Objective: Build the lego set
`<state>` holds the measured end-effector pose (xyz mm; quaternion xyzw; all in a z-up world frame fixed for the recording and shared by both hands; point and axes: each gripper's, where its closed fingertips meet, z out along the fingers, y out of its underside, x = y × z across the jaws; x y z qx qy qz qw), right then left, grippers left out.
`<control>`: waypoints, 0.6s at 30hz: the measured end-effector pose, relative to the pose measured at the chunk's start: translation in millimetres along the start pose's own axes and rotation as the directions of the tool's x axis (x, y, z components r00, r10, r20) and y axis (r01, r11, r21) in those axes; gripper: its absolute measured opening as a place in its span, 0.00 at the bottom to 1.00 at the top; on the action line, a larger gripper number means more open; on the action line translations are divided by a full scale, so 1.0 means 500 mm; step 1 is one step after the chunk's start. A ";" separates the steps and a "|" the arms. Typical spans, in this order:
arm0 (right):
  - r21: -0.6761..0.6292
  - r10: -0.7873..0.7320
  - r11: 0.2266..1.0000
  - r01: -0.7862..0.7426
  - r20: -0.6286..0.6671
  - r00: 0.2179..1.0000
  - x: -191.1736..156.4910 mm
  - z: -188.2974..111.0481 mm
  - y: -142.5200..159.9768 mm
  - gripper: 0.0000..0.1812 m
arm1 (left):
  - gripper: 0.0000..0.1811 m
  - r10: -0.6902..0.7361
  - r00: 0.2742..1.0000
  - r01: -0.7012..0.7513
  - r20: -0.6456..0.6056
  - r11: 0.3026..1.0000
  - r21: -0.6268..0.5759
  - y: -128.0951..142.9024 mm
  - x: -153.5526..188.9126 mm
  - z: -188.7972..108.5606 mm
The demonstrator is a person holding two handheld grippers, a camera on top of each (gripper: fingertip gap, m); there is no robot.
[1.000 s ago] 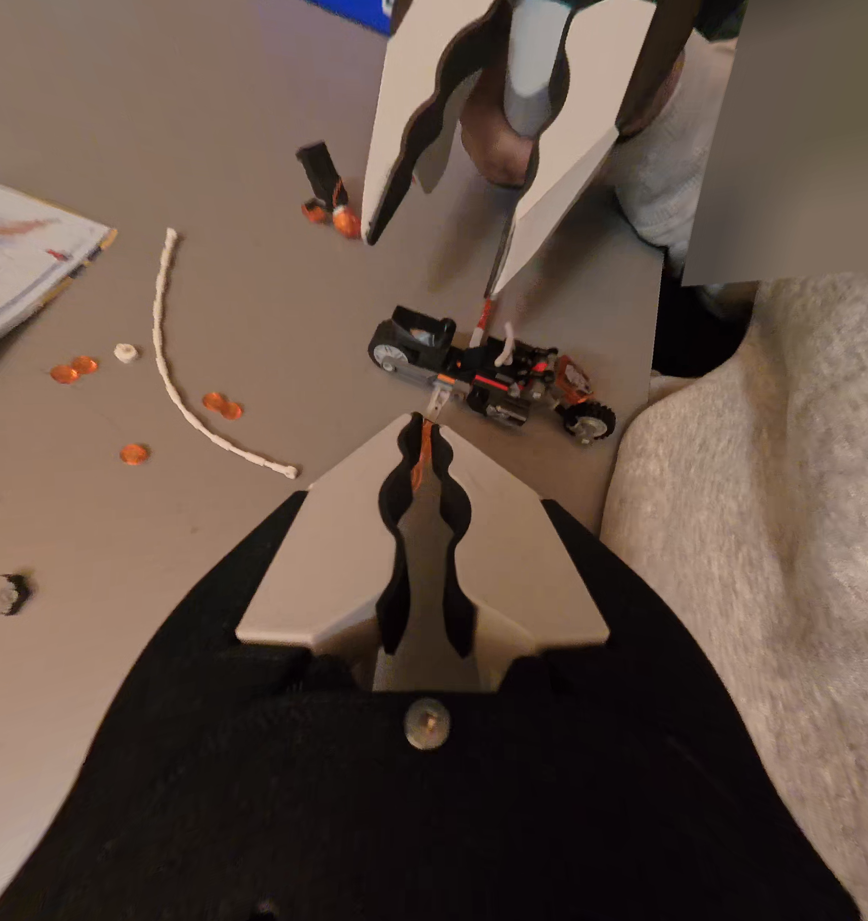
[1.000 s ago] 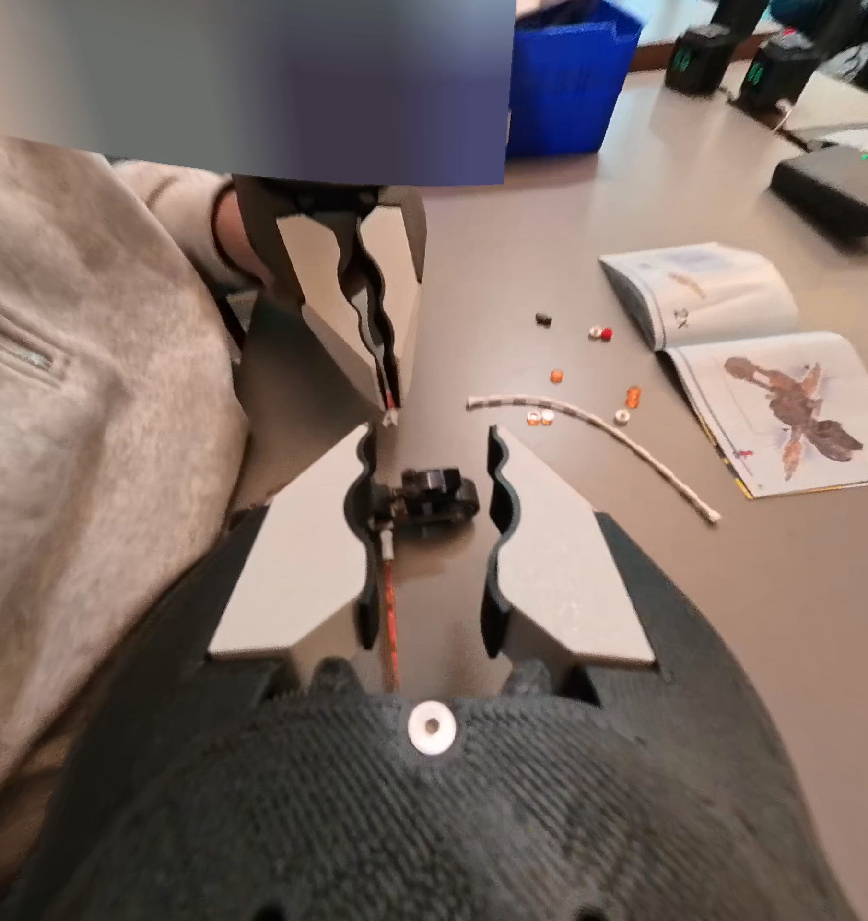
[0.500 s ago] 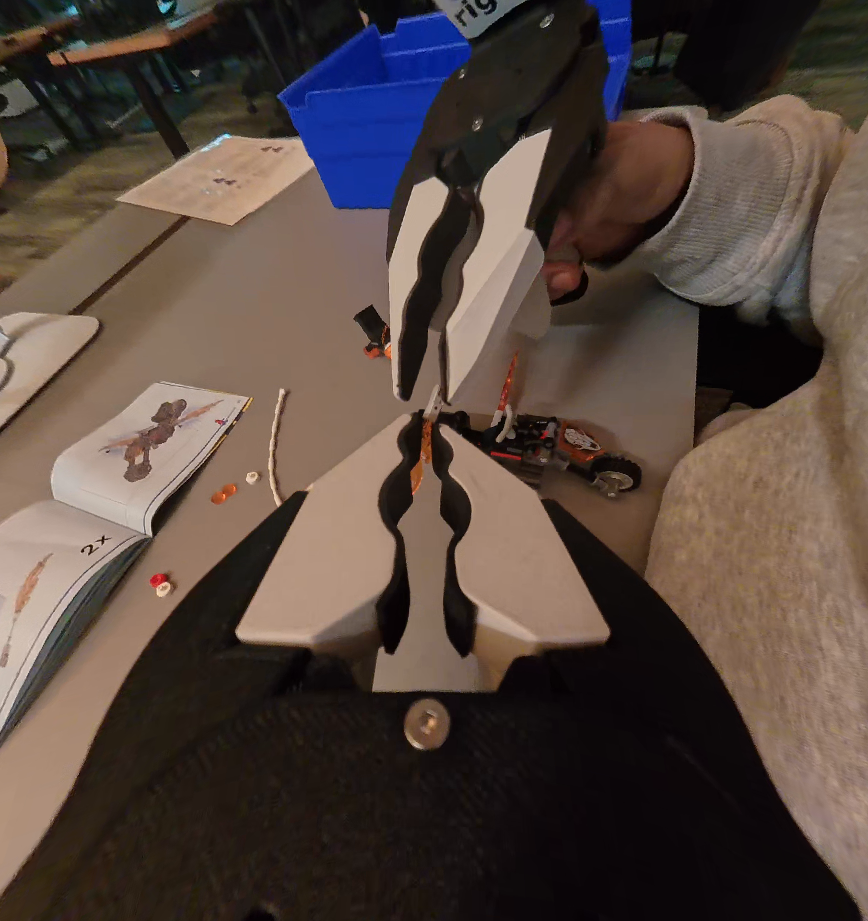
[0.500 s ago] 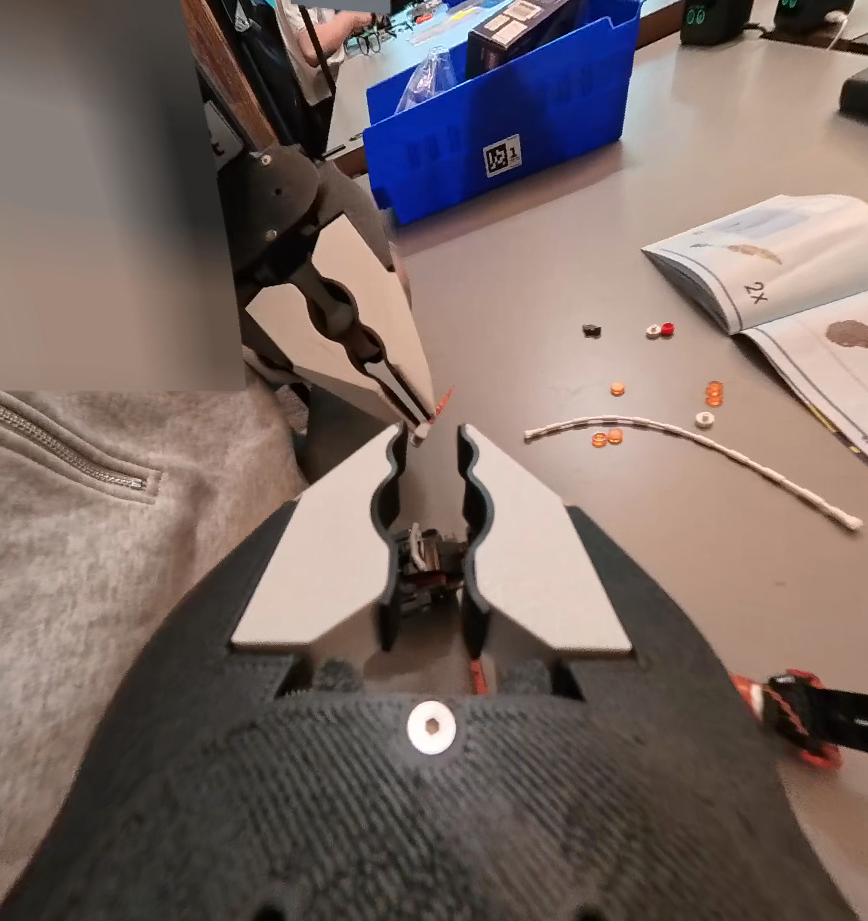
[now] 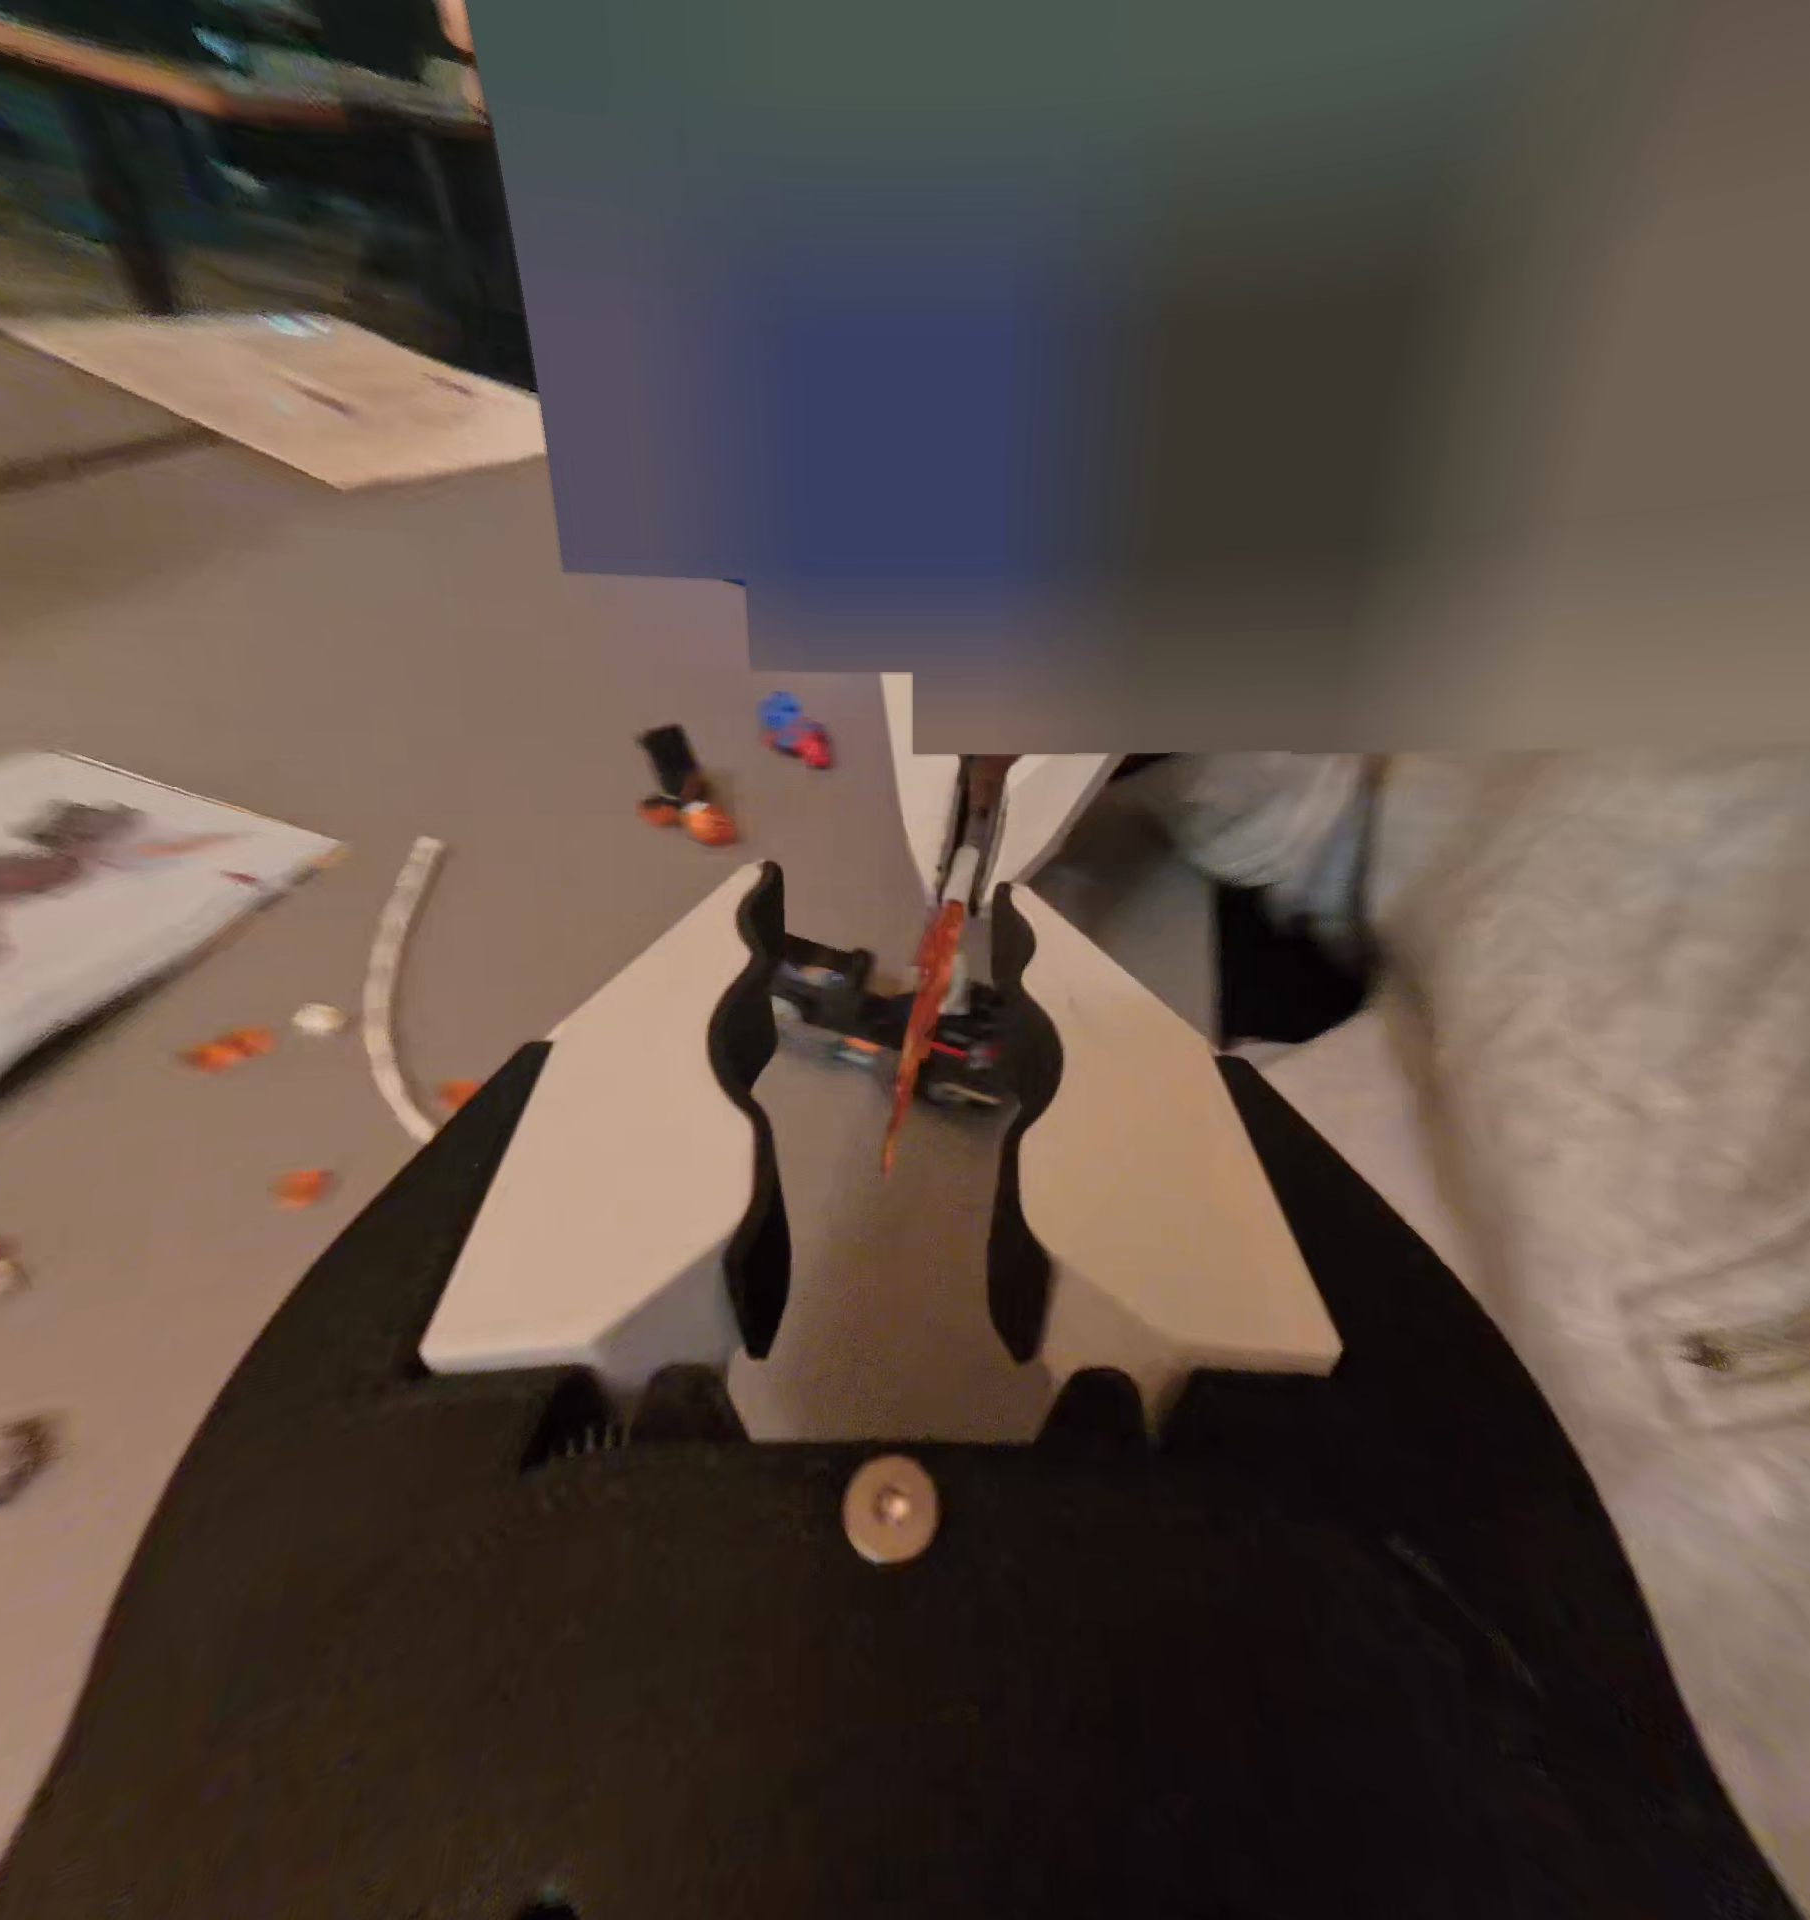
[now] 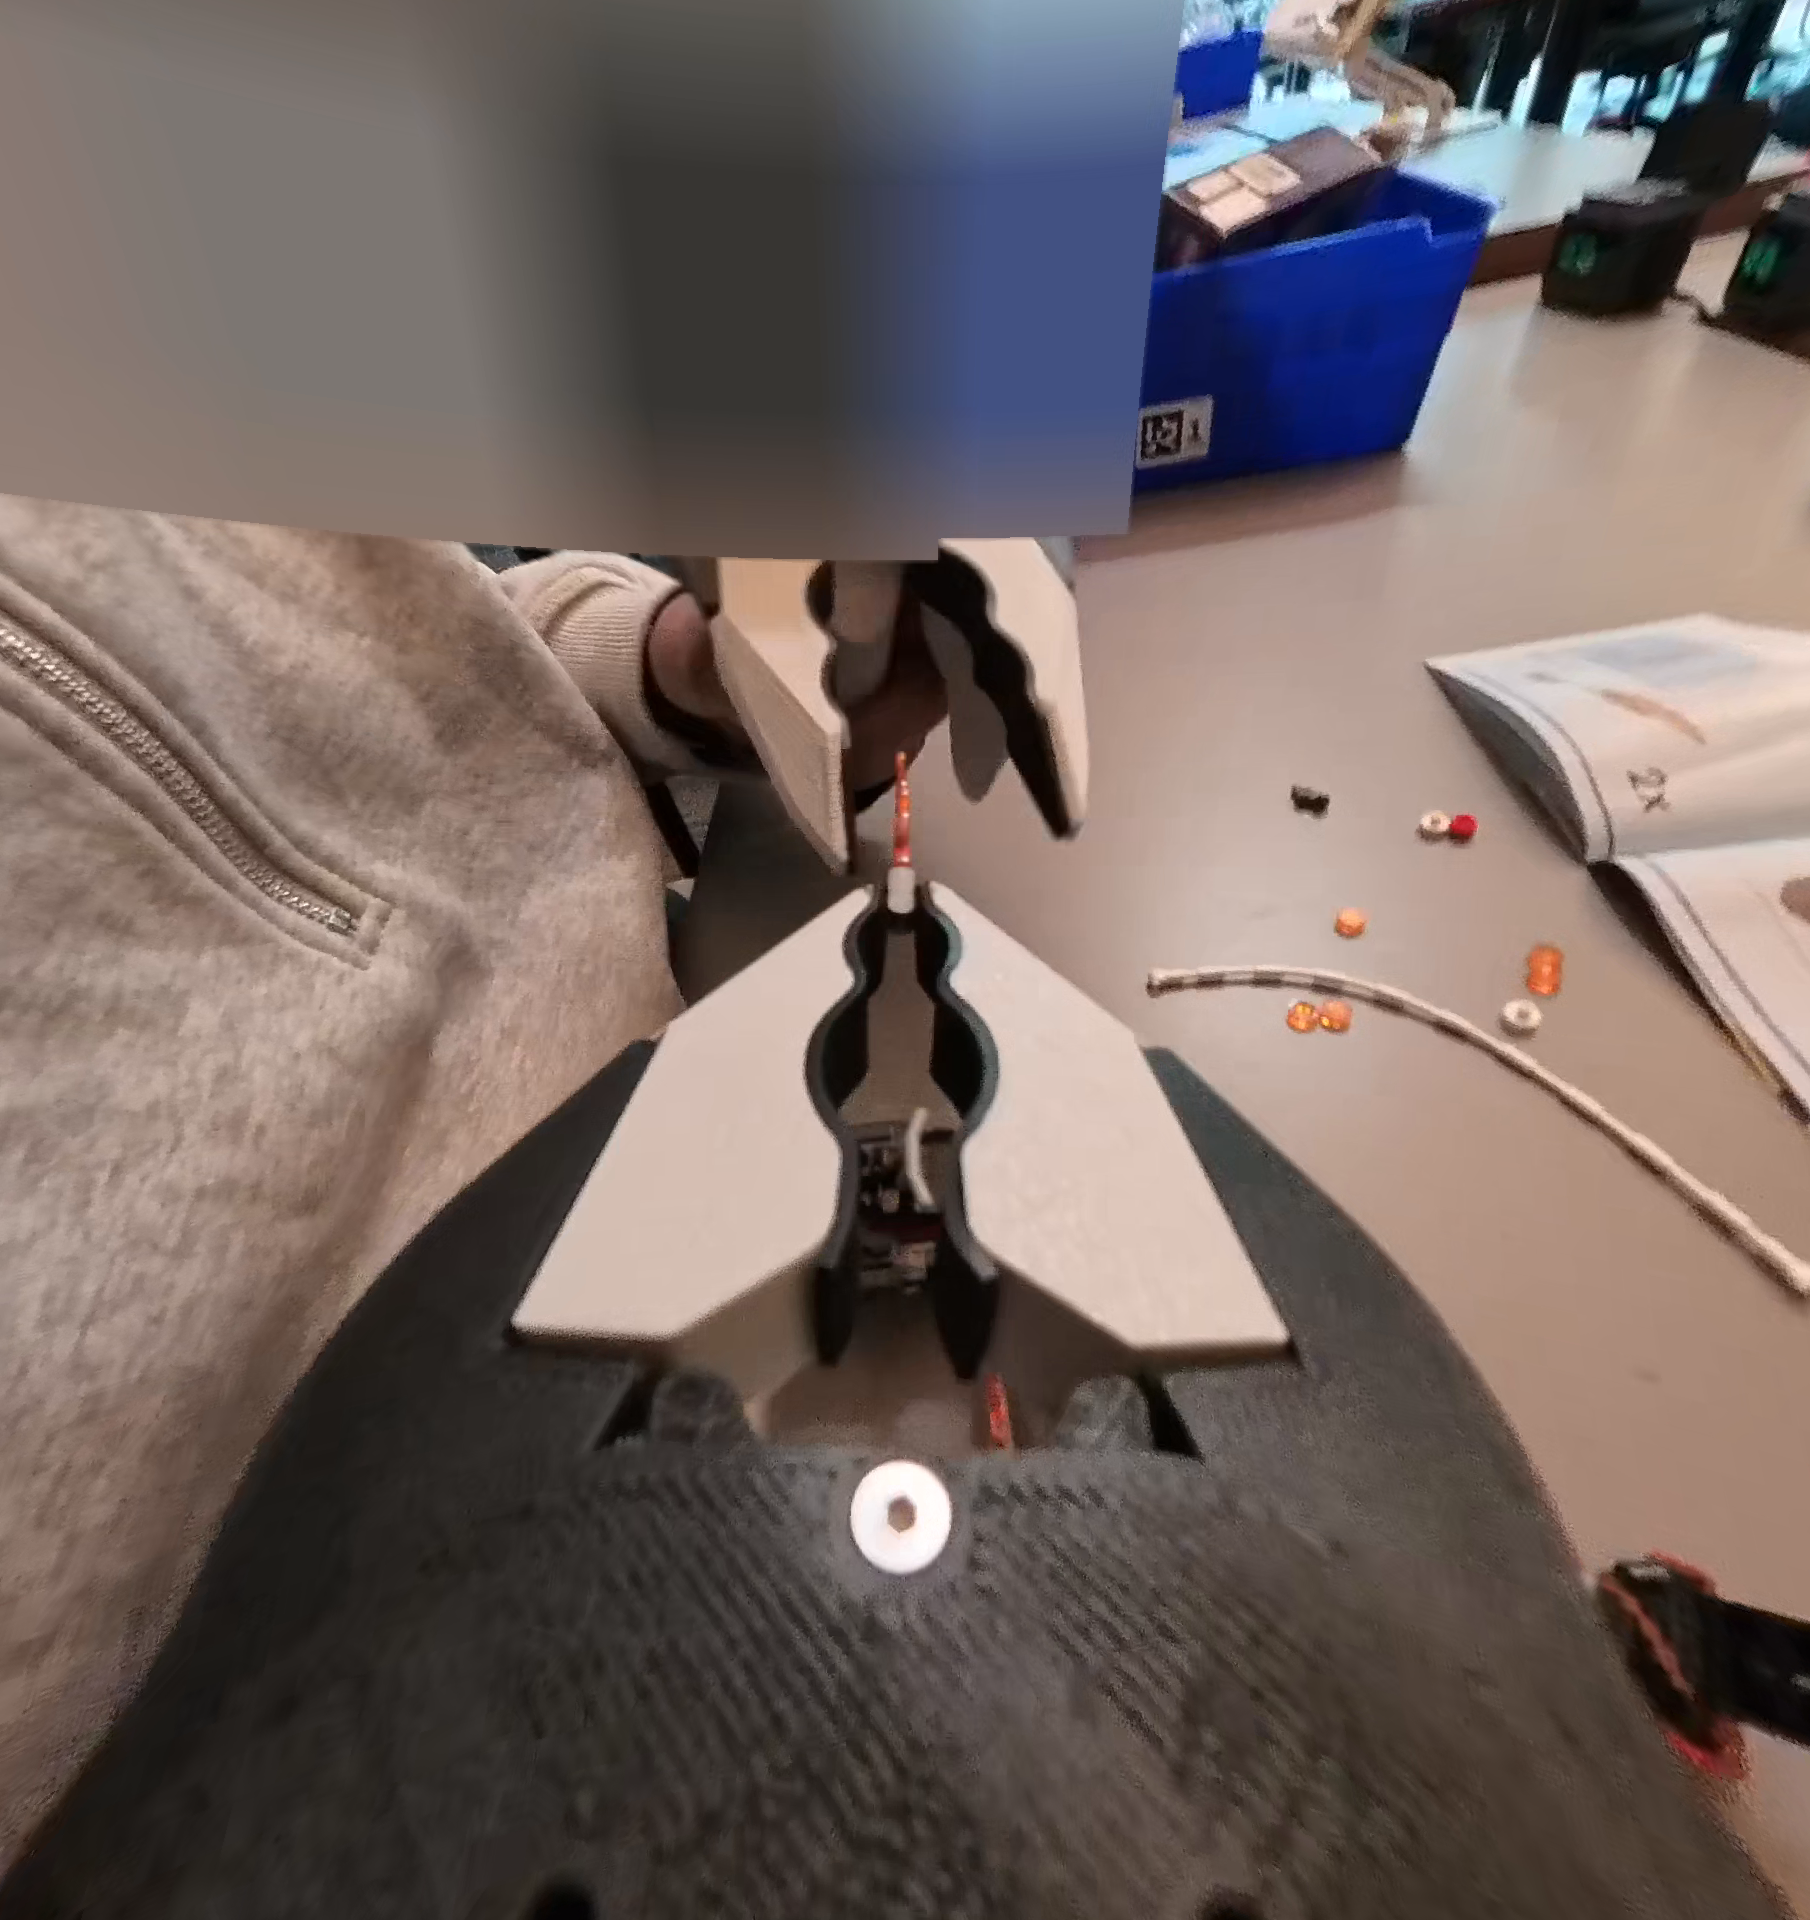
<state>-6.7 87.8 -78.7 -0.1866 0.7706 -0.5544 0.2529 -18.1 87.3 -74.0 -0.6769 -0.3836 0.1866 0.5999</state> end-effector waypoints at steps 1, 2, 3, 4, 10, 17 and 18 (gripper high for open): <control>0.012 -0.019 1.000 0.019 0.002 1.000 -0.003 -0.001 -0.004 0.01 | 0.20 -0.080 0.994 0.081 -0.073 0.997 0.007 0.002 0.008 -0.001; 0.021 -0.031 0.999 0.031 0.003 1.000 -0.005 -0.002 -0.007 0.01 | 0.19 -0.144 0.980 0.148 -0.140 0.989 0.020 0.000 0.017 -0.003; 0.028 -0.036 0.999 0.036 0.003 0.999 -0.006 -0.004 -0.009 0.01 | 0.15 -0.183 0.962 0.194 -0.202 0.980 0.039 -0.005 0.026 -0.008; 0.035 -0.037 0.999 0.037 0.004 0.999 -0.006 -0.006 -0.011 0.01 | 0.11 -0.205 0.948 0.225 -0.245 0.973 0.058 -0.010 0.033 -0.012; 0.079 -0.015 0.997 0.012 0.046 0.999 -0.012 -0.010 -0.019 0.01 | 0.08 -0.207 0.943 0.225 -0.260 0.974 0.041 0.003 0.035 -0.009; 0.062 -0.006 0.998 0.002 0.059 0.998 -0.013 -0.004 -0.013 0.02 | 0.00 -0.187 0.944 0.208 -0.270 0.977 0.048 0.005 0.037 -0.012; 0.059 -0.005 0.998 0.001 0.061 0.998 -0.014 -0.003 -0.012 0.02 | 0.00 -0.182 0.946 0.201 -0.268 0.979 0.046 0.007 0.037 -0.012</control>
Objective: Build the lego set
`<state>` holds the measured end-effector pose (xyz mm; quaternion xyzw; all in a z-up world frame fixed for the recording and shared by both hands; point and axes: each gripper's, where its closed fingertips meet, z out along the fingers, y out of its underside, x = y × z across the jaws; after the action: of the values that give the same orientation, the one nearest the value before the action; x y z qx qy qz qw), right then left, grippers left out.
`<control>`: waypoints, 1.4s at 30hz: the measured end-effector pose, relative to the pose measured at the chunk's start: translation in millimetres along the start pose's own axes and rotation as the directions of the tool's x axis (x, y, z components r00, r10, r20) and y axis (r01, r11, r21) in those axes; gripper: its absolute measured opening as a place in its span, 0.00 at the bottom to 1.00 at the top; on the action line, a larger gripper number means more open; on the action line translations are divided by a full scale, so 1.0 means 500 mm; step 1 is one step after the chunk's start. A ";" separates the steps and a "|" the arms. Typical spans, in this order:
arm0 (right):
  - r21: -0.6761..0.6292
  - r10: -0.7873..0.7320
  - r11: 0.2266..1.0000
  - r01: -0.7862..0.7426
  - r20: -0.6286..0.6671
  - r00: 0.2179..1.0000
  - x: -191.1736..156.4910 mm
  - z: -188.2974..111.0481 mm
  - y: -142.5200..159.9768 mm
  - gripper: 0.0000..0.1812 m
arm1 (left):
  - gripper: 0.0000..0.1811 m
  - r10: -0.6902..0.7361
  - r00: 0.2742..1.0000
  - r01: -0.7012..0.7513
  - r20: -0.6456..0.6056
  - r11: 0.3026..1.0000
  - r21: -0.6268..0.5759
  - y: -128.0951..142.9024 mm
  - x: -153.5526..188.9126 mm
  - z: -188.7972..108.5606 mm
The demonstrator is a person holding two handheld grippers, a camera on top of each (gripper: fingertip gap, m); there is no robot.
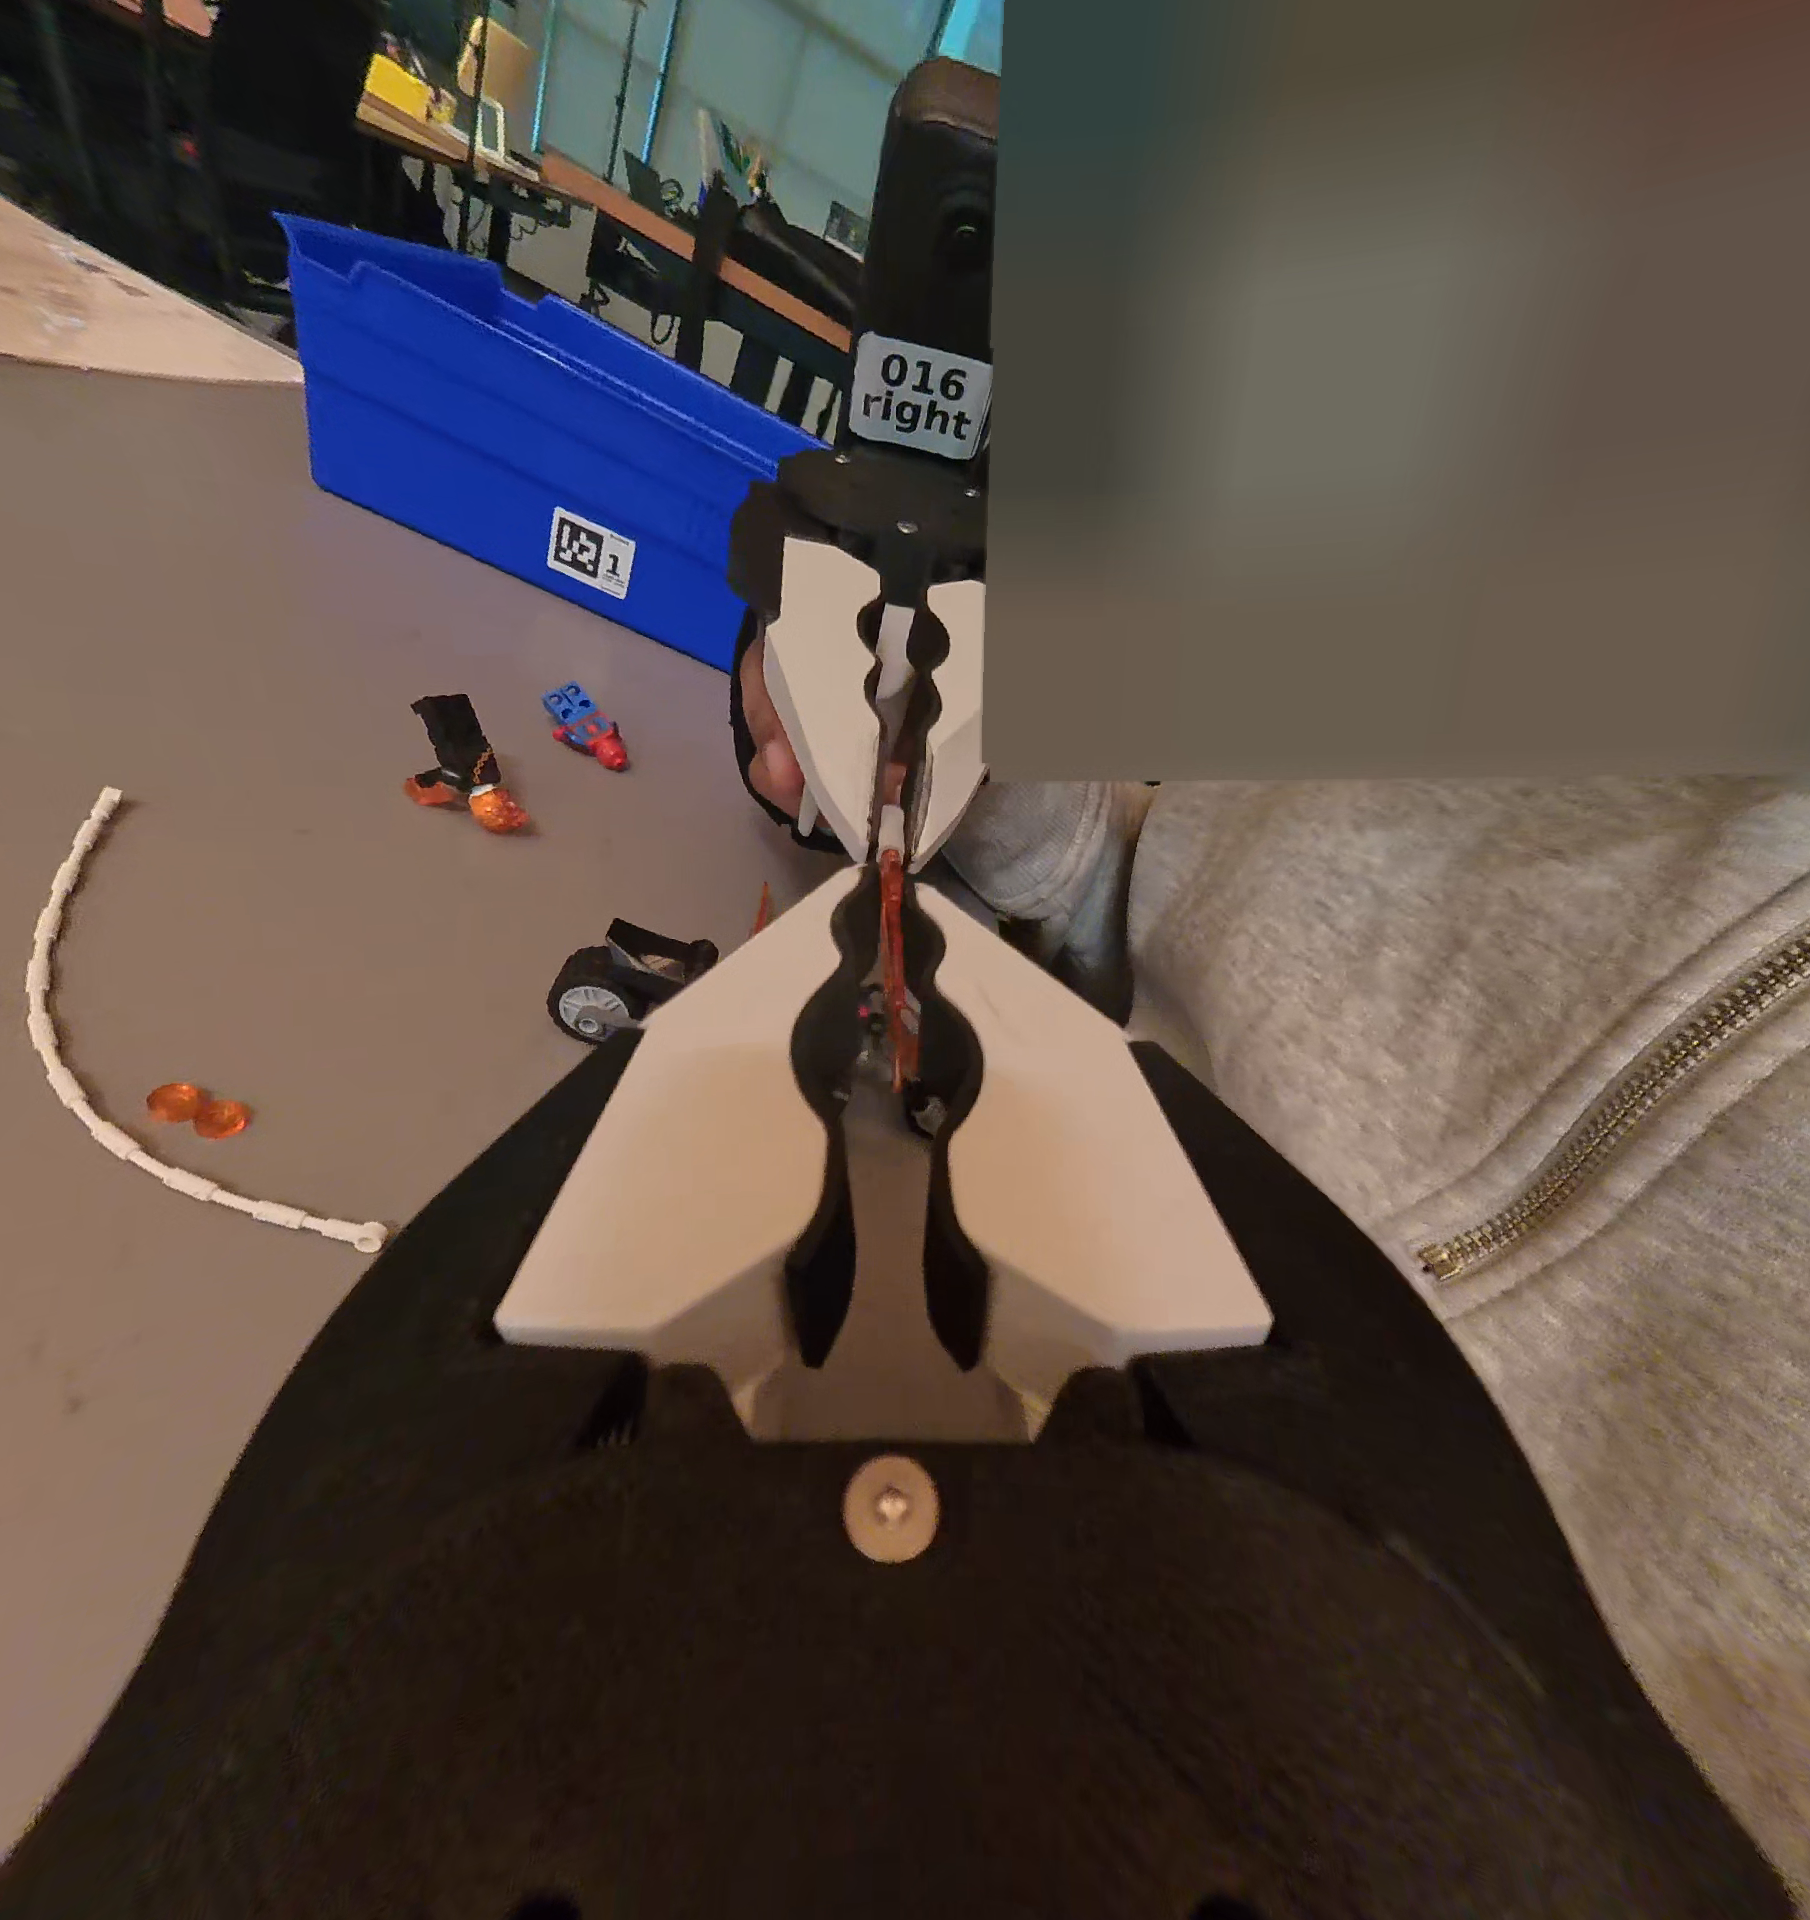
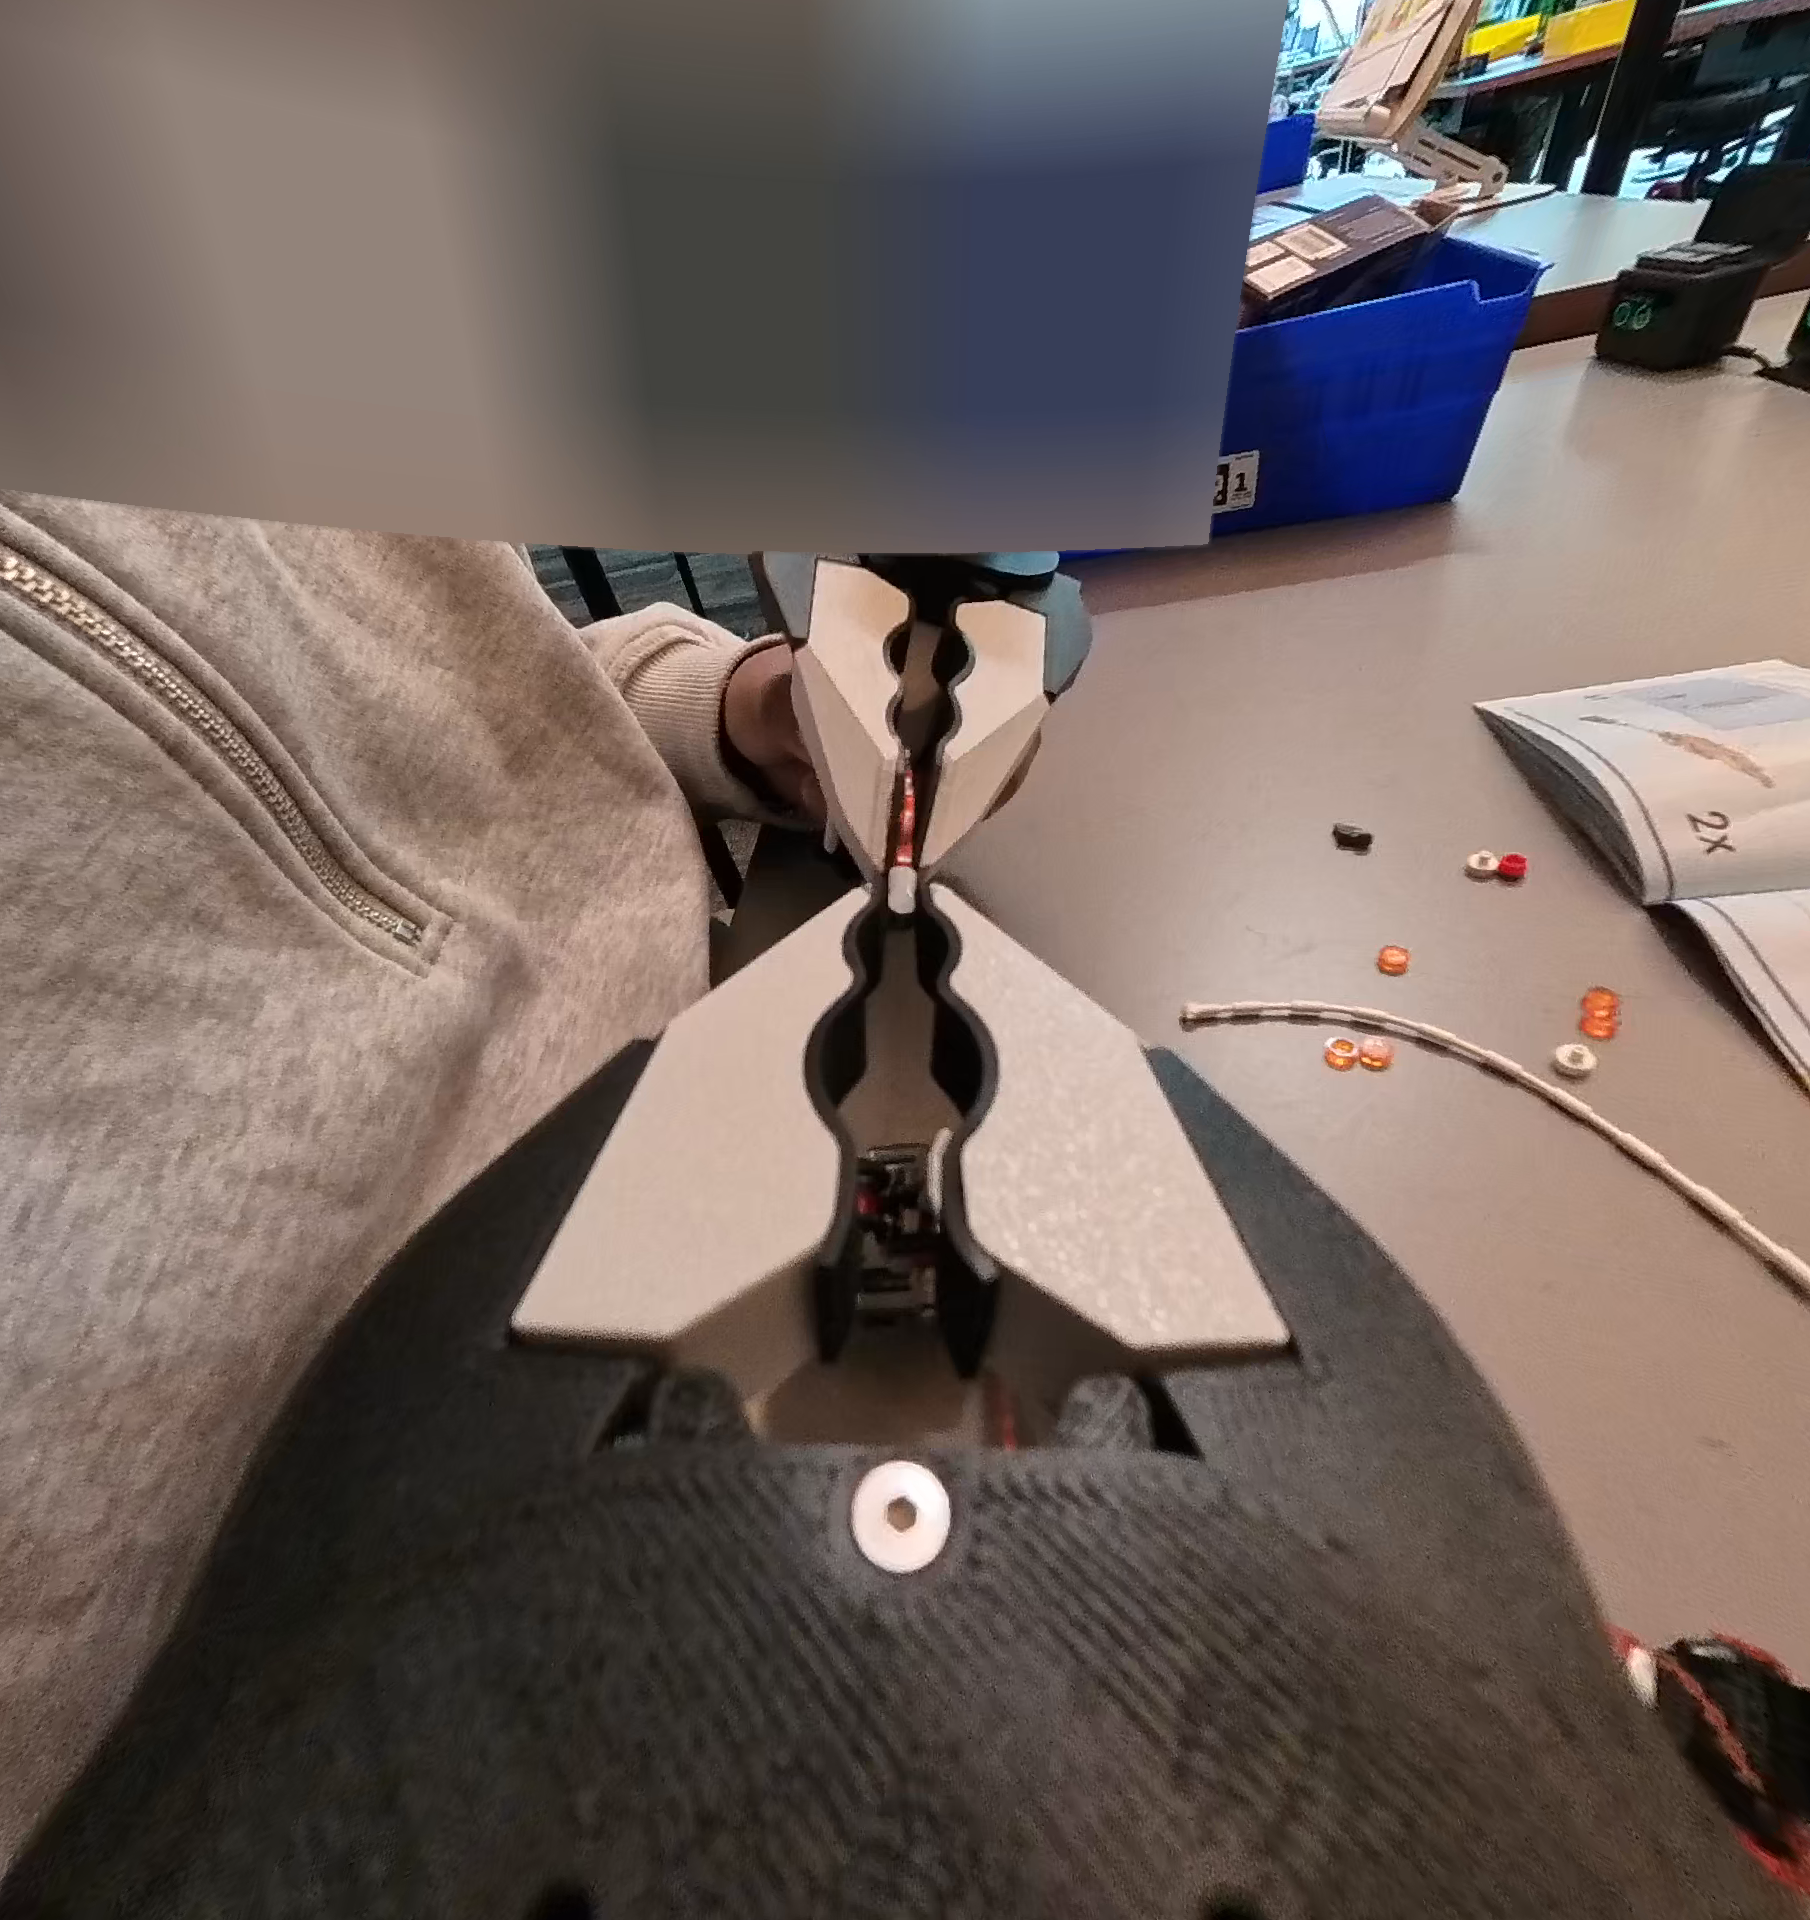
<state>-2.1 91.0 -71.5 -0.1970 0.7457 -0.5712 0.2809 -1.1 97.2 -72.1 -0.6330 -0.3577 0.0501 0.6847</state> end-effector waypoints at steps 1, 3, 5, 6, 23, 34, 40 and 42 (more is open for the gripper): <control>-0.005 0.001 1.000 -0.001 -0.002 1.000 0.001 0.000 0.001 0.02 | 0.00 0.006 1.000 -0.006 0.003 1.000 -0.008 0.002 -0.001 0.000; -0.027 -0.002 1.000 0.001 -0.039 0.999 0.012 -0.004 0.007 0.09 | 0.00 0.021 1.000 -0.021 0.021 0.999 -0.027 0.006 -0.006 -0.002; -0.059 -0.014 0.998 0.007 -0.107 0.994 0.035 -0.019 0.013 0.16 | 0.00 0.037 0.998 -0.034 0.047 0.998 -0.062 0.016 -0.018 -0.008; -0.084 -0.018 0.996 0.006 -0.146 0.989 0.049 -0.028 0.019 0.18 | 0.00 0.046 0.997 -0.040 0.062 0.995 -0.090 0.024 -0.025 -0.011; -0.373 -0.013 0.926 -0.063 -0.198 0.980 0.118 -0.033 0.148 0.21 | 0.00 0.045 0.990 0.020 0.135 0.895 -0.446 0.130 -0.075 -0.007; -0.346 -0.057 0.938 -0.011 -0.186 0.981 0.124 -0.027 0.131 0.23 | 0.00 0.102 0.986 -0.021 0.135 0.866 -0.499 0.130 -0.107 -0.006; -0.372 -0.064 0.928 -0.003 -0.169 0.983 0.121 -0.021 0.143 0.19 | 0.00 0.091 0.988 -0.016 0.122 0.858 -0.514 0.133 -0.110 -0.002; -0.359 -0.046 0.933 -0.014 -0.157 0.987 0.117 -0.021 0.140 0.16 | 0.00 0.087 0.989 -0.015 0.118 0.862 -0.507 0.131 -0.109 -0.002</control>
<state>-51.7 81.7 -148.2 -0.2038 0.8562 -0.4417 0.1738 -15.8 80.7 -154.3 -0.7943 -0.3876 0.0164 0.4675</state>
